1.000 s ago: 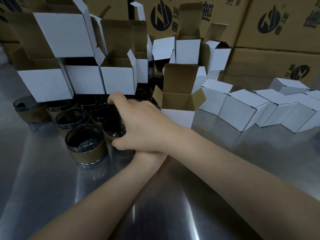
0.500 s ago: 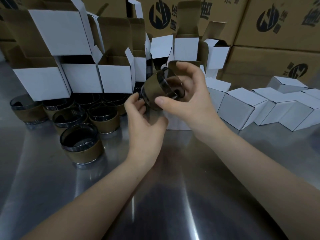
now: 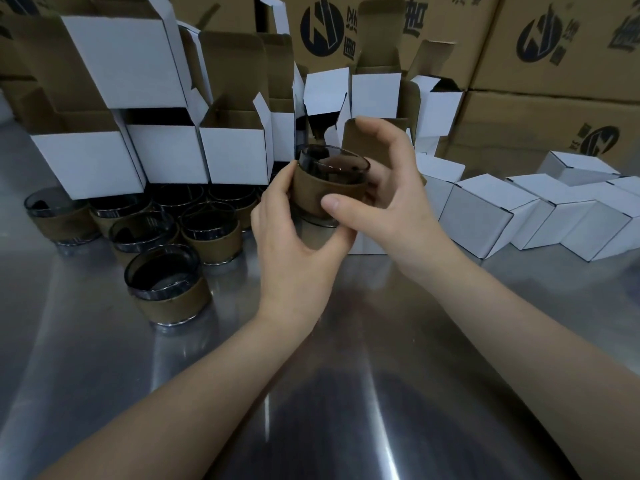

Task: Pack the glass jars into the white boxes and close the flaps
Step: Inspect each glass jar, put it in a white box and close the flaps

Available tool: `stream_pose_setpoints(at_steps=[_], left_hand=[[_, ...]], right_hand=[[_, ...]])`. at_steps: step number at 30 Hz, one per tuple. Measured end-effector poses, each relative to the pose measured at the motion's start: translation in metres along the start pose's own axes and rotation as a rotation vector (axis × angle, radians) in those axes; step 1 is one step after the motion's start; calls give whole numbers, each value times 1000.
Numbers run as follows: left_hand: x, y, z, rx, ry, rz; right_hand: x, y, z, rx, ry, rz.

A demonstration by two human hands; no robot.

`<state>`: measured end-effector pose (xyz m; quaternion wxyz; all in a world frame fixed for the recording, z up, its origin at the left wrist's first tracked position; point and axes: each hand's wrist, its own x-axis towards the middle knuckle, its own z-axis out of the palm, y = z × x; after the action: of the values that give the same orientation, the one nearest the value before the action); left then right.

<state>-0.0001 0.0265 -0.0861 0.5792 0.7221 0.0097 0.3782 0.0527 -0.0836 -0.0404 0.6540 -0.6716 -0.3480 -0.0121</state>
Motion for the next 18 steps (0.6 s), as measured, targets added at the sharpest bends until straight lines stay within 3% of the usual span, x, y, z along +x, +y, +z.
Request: stream_pose_setpoints(at_steps=[10,18], left_hand=[[-4,10,-2,-35,44,-39],[-2,8,-2,-214,55,-25]], right_hand=[[2,0,0,35,24,-11],[2,-3,1,202,30,70]])
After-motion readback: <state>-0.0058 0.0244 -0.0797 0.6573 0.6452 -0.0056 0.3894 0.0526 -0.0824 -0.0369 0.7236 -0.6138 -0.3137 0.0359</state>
